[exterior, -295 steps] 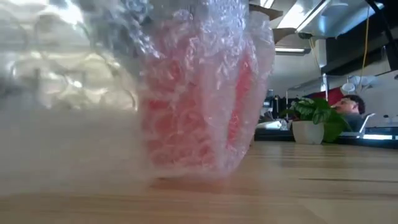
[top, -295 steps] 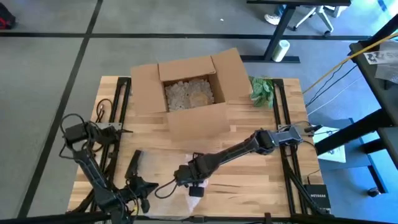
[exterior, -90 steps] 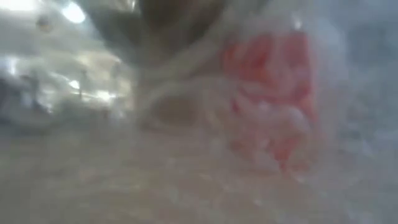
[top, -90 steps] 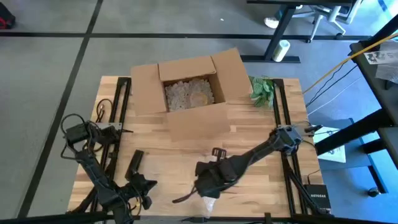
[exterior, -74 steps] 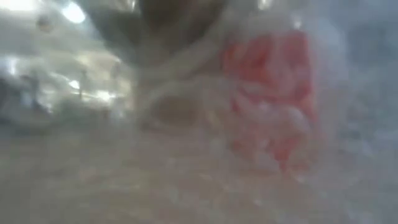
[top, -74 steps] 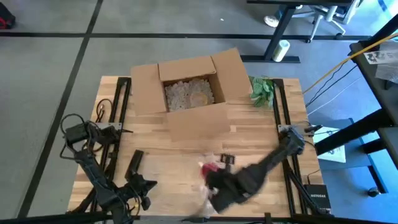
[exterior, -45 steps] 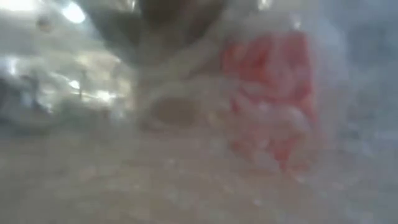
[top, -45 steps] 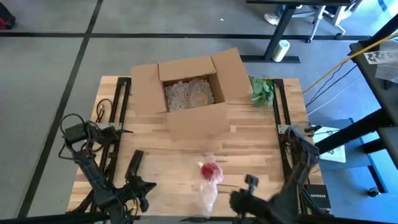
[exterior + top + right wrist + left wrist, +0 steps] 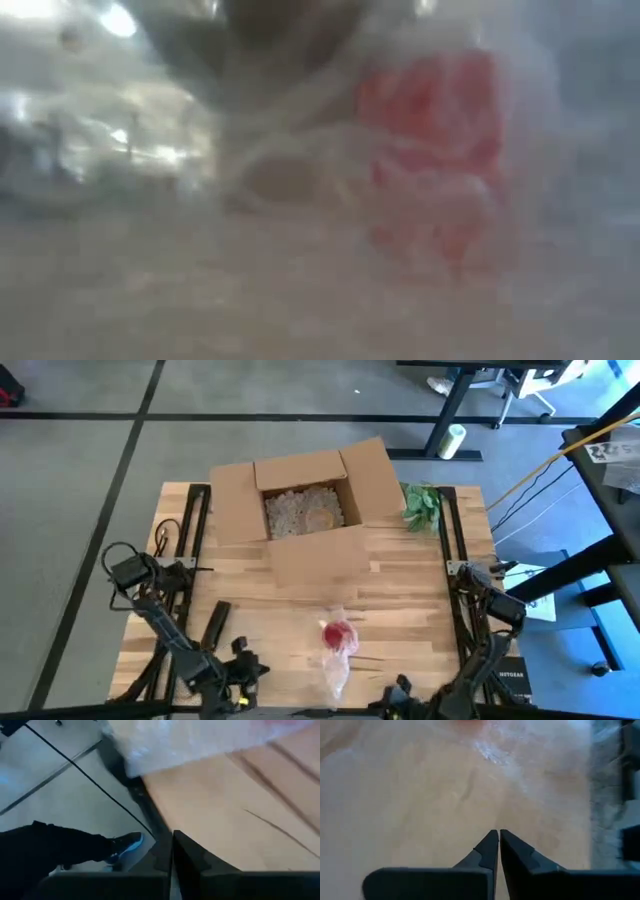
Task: Wrap mug
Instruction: Wrap the red mug with bubble wrap
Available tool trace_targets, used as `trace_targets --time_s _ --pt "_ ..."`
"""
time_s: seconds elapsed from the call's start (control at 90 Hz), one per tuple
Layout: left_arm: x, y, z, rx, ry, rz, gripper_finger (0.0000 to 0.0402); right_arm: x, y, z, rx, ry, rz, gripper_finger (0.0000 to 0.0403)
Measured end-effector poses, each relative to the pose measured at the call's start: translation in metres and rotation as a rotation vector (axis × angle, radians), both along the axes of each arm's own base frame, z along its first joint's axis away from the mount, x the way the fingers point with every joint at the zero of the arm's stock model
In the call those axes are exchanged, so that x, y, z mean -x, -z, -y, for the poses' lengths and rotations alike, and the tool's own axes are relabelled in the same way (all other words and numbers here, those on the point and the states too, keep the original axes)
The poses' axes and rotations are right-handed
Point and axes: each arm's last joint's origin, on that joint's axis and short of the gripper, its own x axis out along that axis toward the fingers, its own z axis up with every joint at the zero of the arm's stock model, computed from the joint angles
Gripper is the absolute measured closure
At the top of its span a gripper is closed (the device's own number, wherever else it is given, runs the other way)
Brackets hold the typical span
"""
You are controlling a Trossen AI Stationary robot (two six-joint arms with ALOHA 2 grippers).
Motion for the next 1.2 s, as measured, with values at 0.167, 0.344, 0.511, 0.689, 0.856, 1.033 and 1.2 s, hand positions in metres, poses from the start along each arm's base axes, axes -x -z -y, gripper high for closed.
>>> trace_targets --time_s 0.167,0.344,0.511,0.689,0.856,1.033,1.2 --pt "-0.003 -0.005 -0.034 0.003 0.041 0.056 0.0402 0.002 0.007 0.032 -0.070 -0.050 0.095 0.0403" --pt "0.020 -0.004 -0.083 0.088 0.049 0.200 0.0402 0.022 0.004 0.072 -0.085 -0.070 0.144 0.0403" --pt "0.045 0.007 -0.124 0.095 0.071 0.288 0.0402 0.040 0.004 0.104 -0.055 -0.060 0.145 0.0403" --pt "0.060 0.021 -0.147 0.062 0.052 0.266 0.0402 0.045 0.001 0.122 -0.049 -0.040 0.151 0.0403" --pt "0.060 0.025 -0.154 0.098 -0.015 0.244 0.0400 0.042 0.000 0.127 -0.027 -0.008 0.160 0.0403" --pt "0.057 0.026 -0.159 0.139 -0.048 0.226 0.0370 0.036 0.000 0.132 -0.032 0.019 0.162 0.0403" --pt "0.055 0.031 -0.165 0.193 -0.046 0.139 0.0324 0.035 -0.002 0.130 -0.054 0.023 0.177 0.0403"
